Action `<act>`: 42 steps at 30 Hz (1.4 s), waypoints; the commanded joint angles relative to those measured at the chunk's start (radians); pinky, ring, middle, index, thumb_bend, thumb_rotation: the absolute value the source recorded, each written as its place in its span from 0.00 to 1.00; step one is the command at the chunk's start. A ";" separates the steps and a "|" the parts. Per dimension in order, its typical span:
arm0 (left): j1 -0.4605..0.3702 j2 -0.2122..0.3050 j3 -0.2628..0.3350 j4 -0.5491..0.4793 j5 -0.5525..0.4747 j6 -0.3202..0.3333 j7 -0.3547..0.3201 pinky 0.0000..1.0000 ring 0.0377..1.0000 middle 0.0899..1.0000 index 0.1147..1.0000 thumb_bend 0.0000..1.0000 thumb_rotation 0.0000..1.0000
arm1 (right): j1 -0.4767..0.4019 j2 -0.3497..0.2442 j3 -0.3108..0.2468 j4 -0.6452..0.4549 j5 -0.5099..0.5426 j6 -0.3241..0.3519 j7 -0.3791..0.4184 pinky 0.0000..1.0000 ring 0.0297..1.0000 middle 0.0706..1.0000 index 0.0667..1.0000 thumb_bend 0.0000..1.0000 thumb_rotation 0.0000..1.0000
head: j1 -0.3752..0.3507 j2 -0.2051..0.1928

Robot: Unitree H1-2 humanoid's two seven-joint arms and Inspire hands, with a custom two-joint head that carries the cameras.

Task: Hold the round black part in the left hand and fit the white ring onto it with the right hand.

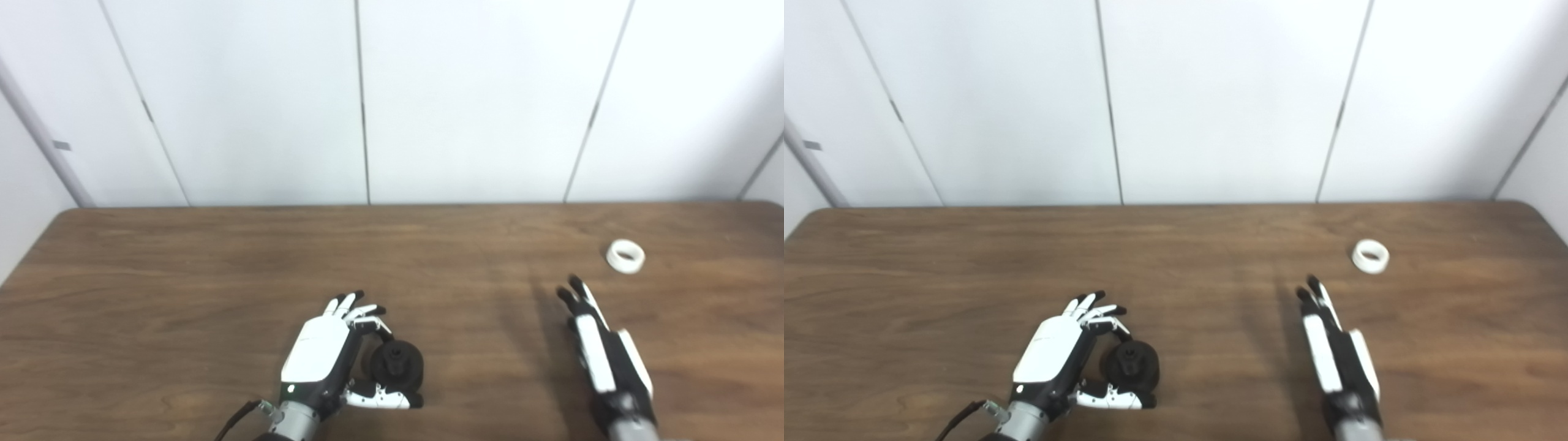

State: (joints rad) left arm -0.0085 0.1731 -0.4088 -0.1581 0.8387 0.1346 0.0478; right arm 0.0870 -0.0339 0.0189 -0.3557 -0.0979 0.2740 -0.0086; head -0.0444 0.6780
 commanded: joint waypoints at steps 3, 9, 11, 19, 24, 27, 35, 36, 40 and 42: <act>-0.002 -0.008 -0.020 0.013 0.042 -0.031 0.015 1.00 0.96 0.81 0.42 0.52 0.05 | -0.027 0.011 0.008 -0.050 -0.016 0.004 -0.005 1.00 0.99 0.94 0.96 0.58 1.00 | -0.021 0.020; 0.008 -0.026 -0.039 0.062 0.068 -0.053 0.049 1.00 0.96 0.81 0.42 0.52 0.05 | -0.030 0.023 0.004 -0.068 -0.019 0.026 -0.009 1.00 0.99 0.94 0.96 0.60 1.00 | -0.031 0.041; 0.010 -0.032 -0.042 0.076 0.072 -0.061 0.063 1.00 0.96 0.81 0.42 0.52 0.05 | -0.030 0.023 0.004 -0.073 -0.021 0.032 -0.010 1.00 0.99 0.93 0.96 0.59 1.00 | -0.032 0.046; 0.022 -0.041 -0.051 0.110 0.093 -0.089 0.106 1.00 0.95 0.81 0.42 0.52 0.05 | -0.033 0.015 -0.008 -0.101 -0.024 0.065 -0.007 1.00 0.99 0.94 0.96 0.61 1.00 | -0.036 0.062; 0.027 -0.041 -0.054 0.128 0.100 -0.096 0.127 1.00 0.95 0.80 0.42 0.52 0.05 | -0.040 0.012 -0.028 -0.117 -0.023 0.075 -0.012 1.00 0.97 0.93 0.95 0.60 1.00 | -0.041 0.069; 0.029 -0.037 -0.056 0.131 0.107 -0.097 0.126 1.00 0.95 0.80 0.42 0.52 0.05 | -0.050 0.007 -0.049 -0.129 -0.021 0.086 -0.014 1.00 0.97 0.93 0.95 0.59 1.00 | -0.046 0.072; 0.036 -0.039 -0.050 0.135 0.100 -0.095 0.126 1.00 0.94 0.80 0.42 0.52 0.05 | -0.143 -0.185 -0.048 -0.139 -0.279 0.193 0.021 0.84 0.87 0.87 0.83 0.55 0.69 | -0.071 0.071; 0.036 -0.039 -0.050 0.136 0.101 -0.095 0.127 1.00 0.94 0.80 0.42 0.52 0.05 | -0.154 -0.201 -0.061 -0.132 -0.295 0.194 0.037 0.84 0.87 0.86 0.82 0.57 0.63 | -0.082 0.072; 0.036 -0.035 -0.048 0.141 0.099 -0.098 0.128 1.00 0.94 0.80 0.42 0.52 0.05 | -0.199 -0.242 -0.111 -0.109 -0.396 0.195 0.106 0.90 0.91 0.89 0.77 0.68 0.46 | -0.108 0.071; 0.036 -0.032 -0.048 0.143 0.099 -0.097 0.125 1.00 0.94 0.80 0.42 0.52 0.05 | -0.224 -0.258 -0.131 -0.096 -0.461 0.196 0.137 0.90 0.93 0.90 0.75 0.72 0.41 | -0.124 0.073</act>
State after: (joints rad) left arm -0.0041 0.1346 -0.4506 -0.0729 0.9404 0.0559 0.1560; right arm -0.0987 -0.2719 -0.0988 -0.4393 -0.5137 0.4737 0.1067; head -0.1625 0.7501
